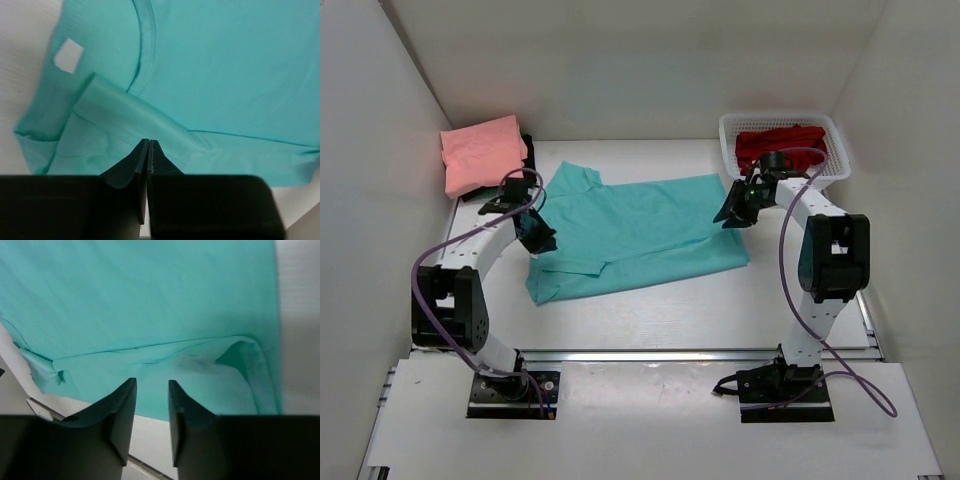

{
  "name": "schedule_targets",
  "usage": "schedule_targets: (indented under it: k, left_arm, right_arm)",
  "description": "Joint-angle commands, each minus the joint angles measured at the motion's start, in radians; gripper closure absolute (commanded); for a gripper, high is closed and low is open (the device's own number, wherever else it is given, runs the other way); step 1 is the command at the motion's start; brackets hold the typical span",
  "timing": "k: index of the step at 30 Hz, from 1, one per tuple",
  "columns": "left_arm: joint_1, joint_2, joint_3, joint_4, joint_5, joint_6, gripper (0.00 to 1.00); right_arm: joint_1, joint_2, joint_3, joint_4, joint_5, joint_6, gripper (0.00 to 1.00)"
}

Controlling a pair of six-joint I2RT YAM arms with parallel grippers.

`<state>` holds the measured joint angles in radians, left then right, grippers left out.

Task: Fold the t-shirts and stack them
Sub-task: Fold the flattened tshirt in 1/3 of the way

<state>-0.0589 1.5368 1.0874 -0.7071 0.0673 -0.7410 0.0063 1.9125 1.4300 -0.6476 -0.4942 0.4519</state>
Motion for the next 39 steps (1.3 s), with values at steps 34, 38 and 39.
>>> schedule_targets:
  k: [34, 38, 39]
  left_arm:
    - [-0.122, -0.508, -0.393, 0.162, -0.136, 0.195, 0.92]
    - [-0.087, -0.443, -0.273, 0.299, -0.103, 0.241, 0.69]
    - [-0.079, -0.408, -0.242, 0.337, -0.1, 0.261, 0.71]
  right_arm:
    - [0.121, -0.842, -0.696, 0.011, 0.195, -0.027, 0.93]
    - [0.15, -0.808, -0.57, 0.077, 0.207, -0.09, 0.78]
    - [0.149, -0.775, -0.545, 0.097, 0.191, -0.113, 0.75]
